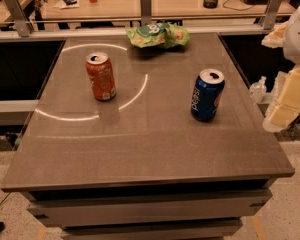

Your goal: Pick pepsi can

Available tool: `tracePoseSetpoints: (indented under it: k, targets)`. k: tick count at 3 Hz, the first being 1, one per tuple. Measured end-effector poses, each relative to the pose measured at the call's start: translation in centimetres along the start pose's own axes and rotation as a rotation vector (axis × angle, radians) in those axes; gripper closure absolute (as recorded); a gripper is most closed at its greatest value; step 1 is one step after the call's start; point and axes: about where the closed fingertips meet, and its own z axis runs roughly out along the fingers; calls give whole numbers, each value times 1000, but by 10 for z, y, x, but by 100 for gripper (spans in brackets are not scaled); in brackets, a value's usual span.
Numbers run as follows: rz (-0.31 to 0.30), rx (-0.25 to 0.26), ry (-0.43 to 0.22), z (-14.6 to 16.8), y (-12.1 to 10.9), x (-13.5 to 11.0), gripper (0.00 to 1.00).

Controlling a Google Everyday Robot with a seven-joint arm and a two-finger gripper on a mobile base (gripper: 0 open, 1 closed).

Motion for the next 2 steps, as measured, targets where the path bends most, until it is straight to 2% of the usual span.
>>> tracePoseSetpoints:
  k: [1,2]
  targets:
    - [0,0,0,0,0,0,0]
    - [33,-5,-79,-2,-3,1,0]
